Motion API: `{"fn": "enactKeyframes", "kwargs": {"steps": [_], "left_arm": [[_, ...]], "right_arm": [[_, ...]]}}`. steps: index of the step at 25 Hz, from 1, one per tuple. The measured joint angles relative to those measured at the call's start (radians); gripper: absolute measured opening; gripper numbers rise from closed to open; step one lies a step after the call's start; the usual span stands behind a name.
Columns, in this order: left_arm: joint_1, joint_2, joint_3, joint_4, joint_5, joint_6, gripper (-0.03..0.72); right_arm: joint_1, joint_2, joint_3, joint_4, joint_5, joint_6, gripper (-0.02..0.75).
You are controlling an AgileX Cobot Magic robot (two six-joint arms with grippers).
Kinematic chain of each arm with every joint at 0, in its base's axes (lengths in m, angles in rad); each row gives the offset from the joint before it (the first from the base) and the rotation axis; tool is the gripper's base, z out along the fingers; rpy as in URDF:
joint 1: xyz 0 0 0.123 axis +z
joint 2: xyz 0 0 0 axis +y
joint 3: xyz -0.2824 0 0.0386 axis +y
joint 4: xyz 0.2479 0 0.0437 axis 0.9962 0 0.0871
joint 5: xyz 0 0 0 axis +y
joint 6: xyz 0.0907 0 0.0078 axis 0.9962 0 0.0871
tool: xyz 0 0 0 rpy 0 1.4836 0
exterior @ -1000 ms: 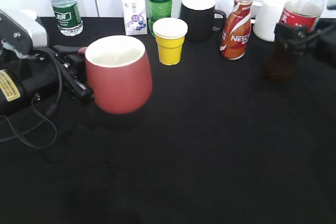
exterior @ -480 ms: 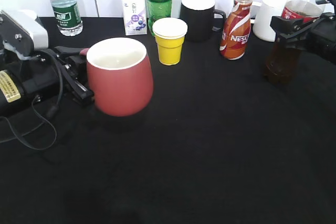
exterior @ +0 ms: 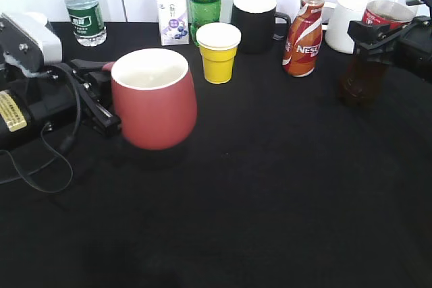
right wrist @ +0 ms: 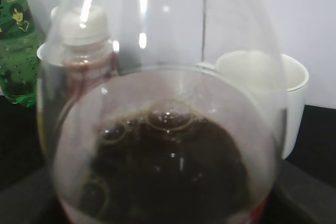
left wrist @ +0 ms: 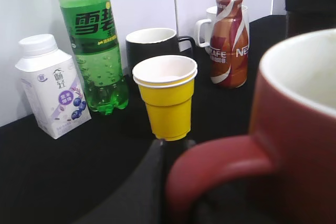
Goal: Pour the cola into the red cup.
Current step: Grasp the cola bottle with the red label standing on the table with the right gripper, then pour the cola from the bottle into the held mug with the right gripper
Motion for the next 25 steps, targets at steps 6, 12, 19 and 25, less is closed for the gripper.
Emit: {"fn": "enactKeyframes", "kwargs": {"steps": [6, 12, 19, 25], "left_arm": [[-0.092, 0.000, -0.090, 0.055, 0.095, -0.043, 0.060], [-0.266, 0.007, -0.313, 0.061, 0.313, -0.076, 0.061], [-0.347, 0.079, -0.482, 0.062, 0.386, -0.079, 0.061], [-0.354, 0.093, -0.497, 0.061, 0.363, -0.080, 0.061]], "right_arm": [[0.000, -0.129, 0.028, -0.213, -0.023, 0.000, 0.491], [0.000, -0.314, 0.028, -0.374, -0.023, 0.004, 0.491], [0.000, -0.331, 0.028, -0.417, -0.084, -0.328, 0.491], [0.000, -0.331, 0.028, -0.417, -0.085, -0.660, 0.491]]}}
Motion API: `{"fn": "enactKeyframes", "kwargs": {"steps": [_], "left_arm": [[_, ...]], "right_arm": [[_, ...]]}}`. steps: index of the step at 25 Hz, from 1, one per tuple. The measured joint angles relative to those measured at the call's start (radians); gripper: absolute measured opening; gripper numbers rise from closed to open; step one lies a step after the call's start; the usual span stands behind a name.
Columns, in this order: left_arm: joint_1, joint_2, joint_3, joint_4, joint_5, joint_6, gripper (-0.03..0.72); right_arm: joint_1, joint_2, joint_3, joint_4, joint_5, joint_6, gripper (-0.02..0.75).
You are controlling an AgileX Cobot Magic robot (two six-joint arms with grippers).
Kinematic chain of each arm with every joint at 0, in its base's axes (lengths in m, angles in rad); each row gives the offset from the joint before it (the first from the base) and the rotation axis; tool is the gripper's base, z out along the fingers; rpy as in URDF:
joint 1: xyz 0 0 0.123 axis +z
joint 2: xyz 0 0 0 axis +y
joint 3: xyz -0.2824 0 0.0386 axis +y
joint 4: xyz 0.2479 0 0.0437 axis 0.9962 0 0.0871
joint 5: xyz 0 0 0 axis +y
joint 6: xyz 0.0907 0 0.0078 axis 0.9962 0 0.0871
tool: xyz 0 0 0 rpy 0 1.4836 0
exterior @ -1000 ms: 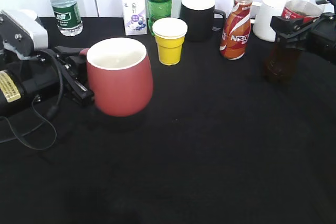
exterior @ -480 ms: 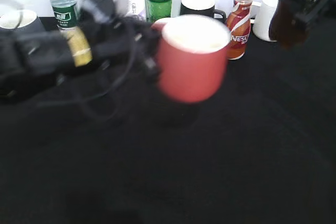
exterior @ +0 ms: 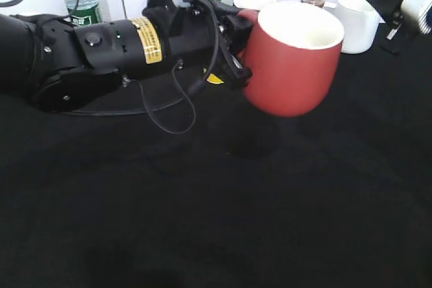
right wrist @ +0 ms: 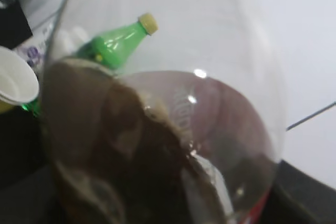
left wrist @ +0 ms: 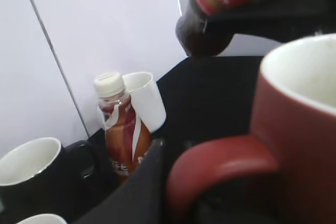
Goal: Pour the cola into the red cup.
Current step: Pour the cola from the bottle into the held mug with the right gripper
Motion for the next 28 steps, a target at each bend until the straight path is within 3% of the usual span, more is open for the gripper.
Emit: {"fn": "enactKeyframes", "kwargs": {"steps": [7, 28], "left_arm": [[-0.003, 0.000, 0.000, 0.023, -0.013, 0.000, 0.061], [-0.004, 0.073, -0.042, 0.001, -0.079, 0.000, 0.062]], "right_arm": [[0.000, 0.000, 0.000, 0.000, 0.000, -0.258, 0.491], [0.000, 0.000, 0.000, 0.001, -0.001, -0.547, 0.490]]}}
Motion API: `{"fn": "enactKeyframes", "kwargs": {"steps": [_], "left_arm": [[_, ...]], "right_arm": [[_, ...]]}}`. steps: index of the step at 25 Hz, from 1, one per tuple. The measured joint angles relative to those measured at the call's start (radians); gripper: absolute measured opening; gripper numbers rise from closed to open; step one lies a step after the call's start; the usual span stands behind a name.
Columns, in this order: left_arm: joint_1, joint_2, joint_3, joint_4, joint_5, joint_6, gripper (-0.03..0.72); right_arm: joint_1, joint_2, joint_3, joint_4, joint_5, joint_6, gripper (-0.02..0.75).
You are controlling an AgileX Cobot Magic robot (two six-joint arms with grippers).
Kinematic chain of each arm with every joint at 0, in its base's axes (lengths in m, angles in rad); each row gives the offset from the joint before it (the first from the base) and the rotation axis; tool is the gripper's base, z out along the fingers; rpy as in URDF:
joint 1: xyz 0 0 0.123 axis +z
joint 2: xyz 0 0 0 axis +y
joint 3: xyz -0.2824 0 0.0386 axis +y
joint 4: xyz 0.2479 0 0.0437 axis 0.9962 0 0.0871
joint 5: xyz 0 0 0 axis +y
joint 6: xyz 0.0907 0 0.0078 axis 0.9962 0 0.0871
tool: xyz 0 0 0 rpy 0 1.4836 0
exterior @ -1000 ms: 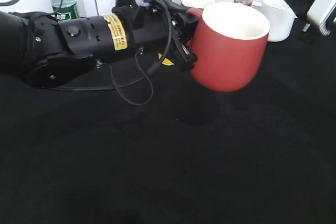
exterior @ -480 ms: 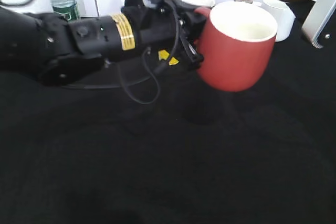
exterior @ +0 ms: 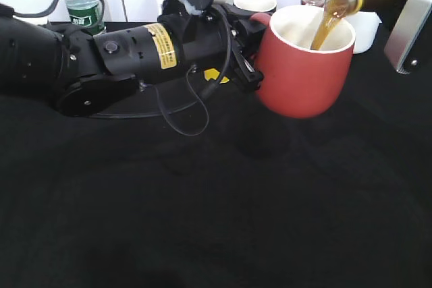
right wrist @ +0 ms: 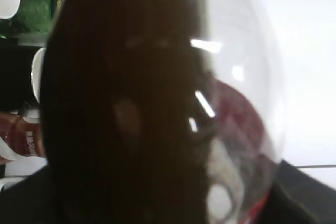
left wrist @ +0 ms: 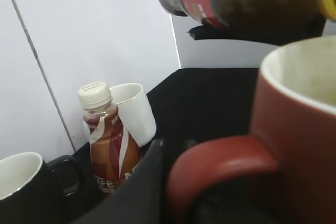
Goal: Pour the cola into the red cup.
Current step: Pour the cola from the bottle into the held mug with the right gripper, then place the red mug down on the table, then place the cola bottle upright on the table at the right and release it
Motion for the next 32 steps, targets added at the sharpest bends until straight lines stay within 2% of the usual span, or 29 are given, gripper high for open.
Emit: {"fn": "enactKeyframes", "kwargs": {"steps": [6, 10, 24, 29, 32], "left_arm": [[0.000, 0.000, 0.000, 0.006, 0.000, -0.007, 0.062], [0.000, 0.000, 0.000, 0.049, 0.000, -0.008, 0.062], [0.000, 0.000, 0.000, 0.059, 0.002, -0.008, 0.062], [-0.001, 0.000, 0.000, -0.014, -0.023, -0.008, 0.064], [-0.001, 0.000, 0.000, -0.034, -0.048, -0.008, 0.064]], "right_arm": [[0.000, 0.000, 0.000, 0.002, 0.010, -0.012, 0.490], [0.000, -0.001, 0.000, 0.004, 0.012, -0.044, 0.490], [0.000, -0.001, 0.000, 0.010, 0.027, -0.089, 0.489], [0.000, -0.001, 0.000, 0.001, 0.025, 0.310, 0.489], [0.000, -0.001, 0.000, 0.000, 0.025, 0.662, 0.489]]}}
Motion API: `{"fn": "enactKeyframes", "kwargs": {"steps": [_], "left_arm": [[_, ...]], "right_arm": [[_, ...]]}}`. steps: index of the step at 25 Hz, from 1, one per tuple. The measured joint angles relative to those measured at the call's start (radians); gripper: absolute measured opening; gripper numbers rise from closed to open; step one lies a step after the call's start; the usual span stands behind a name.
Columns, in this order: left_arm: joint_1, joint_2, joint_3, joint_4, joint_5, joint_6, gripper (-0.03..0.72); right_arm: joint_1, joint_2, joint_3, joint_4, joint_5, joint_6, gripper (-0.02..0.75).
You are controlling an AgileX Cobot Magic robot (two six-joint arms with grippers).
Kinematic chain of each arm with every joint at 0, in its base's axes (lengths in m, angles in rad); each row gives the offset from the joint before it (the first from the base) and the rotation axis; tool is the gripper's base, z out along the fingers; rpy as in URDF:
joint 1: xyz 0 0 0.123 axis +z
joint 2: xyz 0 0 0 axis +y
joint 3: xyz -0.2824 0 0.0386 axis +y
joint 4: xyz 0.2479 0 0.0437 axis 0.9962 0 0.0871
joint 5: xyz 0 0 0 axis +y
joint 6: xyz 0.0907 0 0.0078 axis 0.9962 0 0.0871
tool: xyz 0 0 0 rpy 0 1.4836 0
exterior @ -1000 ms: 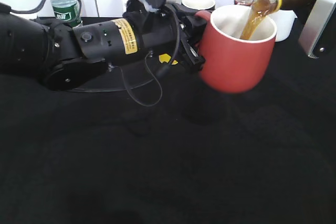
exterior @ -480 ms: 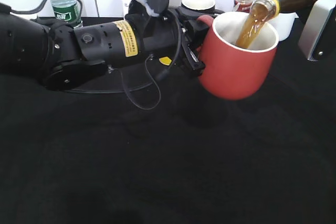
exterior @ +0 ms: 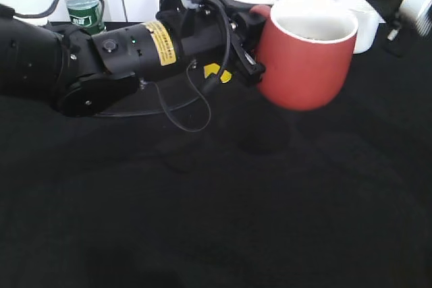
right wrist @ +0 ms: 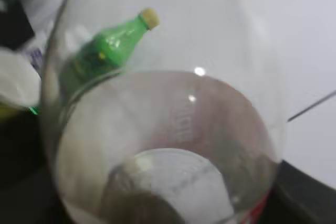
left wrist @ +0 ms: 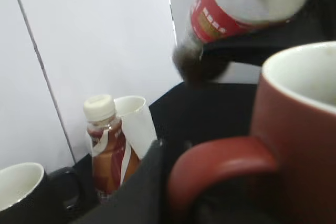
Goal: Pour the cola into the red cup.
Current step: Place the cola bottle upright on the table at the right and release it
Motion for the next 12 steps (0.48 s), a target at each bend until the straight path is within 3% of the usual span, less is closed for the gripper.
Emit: {"fn": "enactKeyframes", "kwargs": {"steps": [5, 8, 12], "left_arm": [[0.032, -0.023, 0.001, 0.010, 0.004, 0.000, 0.064], [0.119, -0.105, 0.073, 0.003, -0.003, 0.000, 0.064], [0.291, -0.225, 0.258, 0.003, -0.016, 0.000, 0.064]], "right_arm": [[0.000, -0.003, -0.001, -0.001, 0.071, 0.800, 0.489], [0.000, -0.003, -0.001, -0.001, 0.136, 0.898, 0.489], [0.000, -0.003, -0.001, 0.000, 0.095, 0.906, 0.489]]}}
